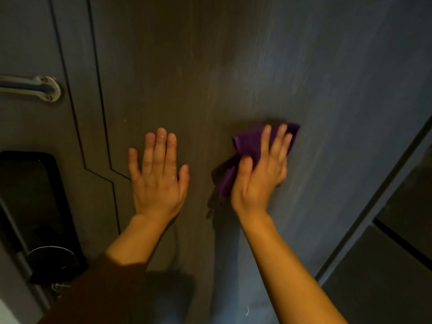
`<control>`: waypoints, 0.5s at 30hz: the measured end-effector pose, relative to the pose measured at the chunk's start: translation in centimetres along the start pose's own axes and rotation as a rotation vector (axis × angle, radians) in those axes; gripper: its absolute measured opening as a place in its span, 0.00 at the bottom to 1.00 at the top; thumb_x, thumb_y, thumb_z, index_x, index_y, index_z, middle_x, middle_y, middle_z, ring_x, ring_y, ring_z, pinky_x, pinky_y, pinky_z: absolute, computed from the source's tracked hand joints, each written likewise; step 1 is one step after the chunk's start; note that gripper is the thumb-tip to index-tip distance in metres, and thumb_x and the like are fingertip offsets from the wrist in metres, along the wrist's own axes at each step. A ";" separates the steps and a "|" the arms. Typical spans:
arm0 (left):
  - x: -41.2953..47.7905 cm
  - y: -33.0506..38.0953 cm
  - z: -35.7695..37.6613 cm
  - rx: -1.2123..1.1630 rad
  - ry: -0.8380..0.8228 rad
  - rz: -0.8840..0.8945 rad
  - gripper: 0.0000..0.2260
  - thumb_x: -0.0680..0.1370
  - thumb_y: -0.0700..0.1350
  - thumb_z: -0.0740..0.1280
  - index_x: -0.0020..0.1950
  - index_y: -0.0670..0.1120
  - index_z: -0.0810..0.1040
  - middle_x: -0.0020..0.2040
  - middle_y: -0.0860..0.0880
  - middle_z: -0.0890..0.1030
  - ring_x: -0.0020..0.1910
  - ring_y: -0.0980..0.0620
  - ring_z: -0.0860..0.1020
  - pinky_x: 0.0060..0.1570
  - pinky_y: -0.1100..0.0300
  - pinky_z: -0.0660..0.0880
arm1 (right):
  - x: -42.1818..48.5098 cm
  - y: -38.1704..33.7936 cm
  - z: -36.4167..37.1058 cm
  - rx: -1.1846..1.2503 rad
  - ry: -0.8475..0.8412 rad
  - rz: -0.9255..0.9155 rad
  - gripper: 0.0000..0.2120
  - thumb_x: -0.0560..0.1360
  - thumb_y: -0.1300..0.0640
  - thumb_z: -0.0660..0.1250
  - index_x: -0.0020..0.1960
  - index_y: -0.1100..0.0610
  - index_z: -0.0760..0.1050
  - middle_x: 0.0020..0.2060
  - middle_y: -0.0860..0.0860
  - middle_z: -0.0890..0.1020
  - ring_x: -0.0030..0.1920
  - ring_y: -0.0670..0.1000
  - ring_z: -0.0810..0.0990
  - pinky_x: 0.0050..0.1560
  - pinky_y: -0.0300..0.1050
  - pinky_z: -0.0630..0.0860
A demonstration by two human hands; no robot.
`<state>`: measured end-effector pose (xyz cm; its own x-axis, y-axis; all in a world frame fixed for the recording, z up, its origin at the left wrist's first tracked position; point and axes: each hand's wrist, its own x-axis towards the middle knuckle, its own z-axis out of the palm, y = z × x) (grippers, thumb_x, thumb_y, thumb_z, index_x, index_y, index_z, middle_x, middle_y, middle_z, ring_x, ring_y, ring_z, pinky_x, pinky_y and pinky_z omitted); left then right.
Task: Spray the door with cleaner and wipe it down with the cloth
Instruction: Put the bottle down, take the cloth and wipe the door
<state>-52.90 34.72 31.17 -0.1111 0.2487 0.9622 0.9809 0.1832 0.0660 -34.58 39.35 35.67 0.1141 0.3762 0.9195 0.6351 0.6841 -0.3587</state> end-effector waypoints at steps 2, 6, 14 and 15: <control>-0.3 -0.1 0.0 -0.012 0.006 0.004 0.30 0.85 0.54 0.55 0.83 0.43 0.54 0.83 0.44 0.54 0.84 0.50 0.43 0.80 0.42 0.42 | 2.0 -2.4 1.4 -0.071 -0.009 -0.034 0.31 0.83 0.38 0.48 0.82 0.50 0.54 0.83 0.56 0.54 0.83 0.53 0.46 0.75 0.57 0.55; -1.1 -0.2 0.3 -0.032 0.029 0.003 0.30 0.85 0.53 0.55 0.84 0.45 0.49 0.84 0.49 0.48 0.84 0.51 0.43 0.81 0.44 0.42 | 2.5 -4.1 4.3 -0.257 -0.006 -0.043 0.32 0.82 0.38 0.55 0.82 0.47 0.55 0.83 0.56 0.55 0.83 0.59 0.51 0.76 0.63 0.55; -4.4 -0.3 1.3 -0.095 0.036 -0.044 0.29 0.85 0.51 0.54 0.84 0.45 0.49 0.84 0.49 0.47 0.84 0.50 0.44 0.81 0.45 0.41 | -6.4 0.5 7.0 -0.322 0.012 -0.073 0.33 0.81 0.35 0.49 0.83 0.43 0.46 0.83 0.56 0.53 0.83 0.59 0.48 0.77 0.67 0.51; -4.9 -0.3 1.4 -0.102 0.039 -0.047 0.29 0.85 0.51 0.54 0.84 0.45 0.49 0.84 0.48 0.48 0.84 0.50 0.44 0.81 0.45 0.41 | -7.6 1.2 7.1 -0.320 0.002 -0.078 0.33 0.81 0.35 0.49 0.83 0.43 0.46 0.83 0.56 0.53 0.83 0.59 0.47 0.77 0.67 0.51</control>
<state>-52.85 34.73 26.05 -0.1531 0.2050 0.9667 0.9861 0.0953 0.1360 -40.14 41.74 27.06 0.0571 0.3295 0.9424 0.8496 0.4797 -0.2192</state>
